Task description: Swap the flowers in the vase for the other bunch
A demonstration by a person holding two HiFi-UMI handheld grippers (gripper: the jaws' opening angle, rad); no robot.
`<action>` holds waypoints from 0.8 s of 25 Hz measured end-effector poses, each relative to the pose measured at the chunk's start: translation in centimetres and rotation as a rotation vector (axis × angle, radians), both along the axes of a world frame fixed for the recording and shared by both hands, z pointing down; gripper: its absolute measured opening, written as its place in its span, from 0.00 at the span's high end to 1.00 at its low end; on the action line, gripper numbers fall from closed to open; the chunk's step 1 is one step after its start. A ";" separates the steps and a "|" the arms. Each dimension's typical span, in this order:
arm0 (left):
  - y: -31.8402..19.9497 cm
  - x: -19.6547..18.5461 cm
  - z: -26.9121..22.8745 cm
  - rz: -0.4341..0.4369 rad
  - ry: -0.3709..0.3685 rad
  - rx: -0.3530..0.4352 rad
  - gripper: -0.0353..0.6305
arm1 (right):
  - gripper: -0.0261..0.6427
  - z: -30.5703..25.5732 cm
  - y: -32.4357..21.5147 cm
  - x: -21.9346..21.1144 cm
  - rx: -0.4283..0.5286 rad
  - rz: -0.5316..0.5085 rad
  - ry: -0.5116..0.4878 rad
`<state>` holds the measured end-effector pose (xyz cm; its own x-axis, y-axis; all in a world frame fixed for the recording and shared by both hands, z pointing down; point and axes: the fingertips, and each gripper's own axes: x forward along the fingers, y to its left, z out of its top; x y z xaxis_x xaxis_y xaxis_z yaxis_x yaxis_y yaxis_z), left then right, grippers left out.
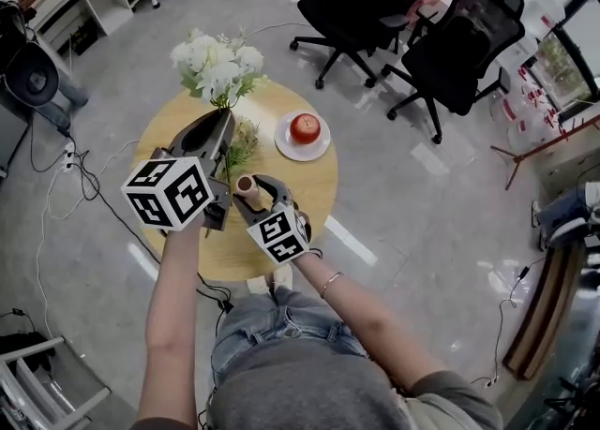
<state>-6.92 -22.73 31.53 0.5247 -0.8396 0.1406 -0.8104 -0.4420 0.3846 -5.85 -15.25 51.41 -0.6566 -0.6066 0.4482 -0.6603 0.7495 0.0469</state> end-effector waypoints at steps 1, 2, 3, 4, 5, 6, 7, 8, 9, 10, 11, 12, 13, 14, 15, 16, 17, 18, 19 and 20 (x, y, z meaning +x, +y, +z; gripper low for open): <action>-0.1 0.1 0.0 0.006 0.002 0.010 0.90 | 0.61 0.1 0.1 -0.2 0.001 -0.004 0.001; -0.2 0.2 0.0 0.010 0.004 0.019 0.90 | 0.61 0.2 0.2 -0.5 0.001 -0.008 0.001; -0.3 0.4 0.0 0.014 0.005 0.028 0.90 | 0.61 0.3 0.3 -0.6 0.001 -0.010 0.000; -0.5 0.5 0.1 0.016 0.005 0.038 0.90 | 0.61 0.4 0.3 -0.7 0.000 -0.011 -0.001; -0.6 0.6 0.1 0.019 0.001 0.049 0.90 | 0.61 0.4 0.4 -0.8 -0.001 -0.011 -0.002; -0.8 0.8 0.2 0.021 -0.005 0.059 0.90 | 0.61 0.4 0.5 -0.8 -0.002 -0.011 -0.003; -1.0 1.0 0.2 0.022 -0.013 0.068 0.90 | 0.61 0.4 0.4 -0.8 -0.003 -0.011 -0.004; -1.3 1.3 0.3 0.023 -0.021 0.075 0.90 | 0.61 0.3 0.4 -0.7 -0.004 -0.011 -0.007; -1.6 1.5 0.3 0.022 -0.030 0.079 0.90 | 0.61 0.2 0.3 -0.7 -0.006 -0.010 -0.010; -1.9 1.6 0.4 0.021 -0.036 0.081 0.90 | 0.61 0.2 0.3 -0.7 -0.009 -0.008 -0.013; -2.1 1.7 0.6 0.021 -0.040 0.082 0.90 | 0.61 0.2 0.3 -0.8 -0.012 -0.006 -0.016; -2.3 1.7 0.9 0.020 -0.040 0.082 0.90 | 0.61 0.2 0.3 -0.8 -0.016 -0.005 -0.019; -2.5 1.7 1.1 0.018 -0.040 0.081 0.90 | 0.61 0.3 0.3 -0.8 -0.019 -0.004 -0.022; -2.7 1.7 1.3 0.017 -0.039 0.082 0.90 | 0.61 0.3 0.3 -0.8 -0.022 -0.003 -0.025; -2.9 1.8 1.4 0.015 -0.039 0.082 0.90 | 0.61 0.3 0.3 -0.8 -0.024 -0.003 -0.026; -3.1 2.0 1.6 0.013 -0.039 0.083 0.90 | 0.61 0.2 0.2 -0.6 -0.026 -0.004 -0.028; -3.3 2.3 1.7 0.011 -0.041 0.085 0.90 | 0.61 0.2 0.2 -0.4 -0.027 -0.004 -0.028; -3.4 2.5 1.8 0.010 -0.044 0.087 0.90 | 0.61 0.2 0.2 -0.2 -0.028 -0.005 -0.029; -3.5 2.6 2.0 0.009 -0.048 0.088 0.90 | 0.61 0.2 0.2 -0.2 -0.028 -0.006 -0.029; -3.6 2.6 2.3 0.009 -0.053 0.089 0.90 | 0.61 0.2 0.2 -0.1 -0.028 -0.006 -0.030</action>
<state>-4.35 -26.36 33.81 0.5257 -0.8456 0.0929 -0.8245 -0.4797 0.3002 -5.99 -15.08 51.60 -0.6736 -0.5898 0.4455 -0.6565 0.7543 0.0061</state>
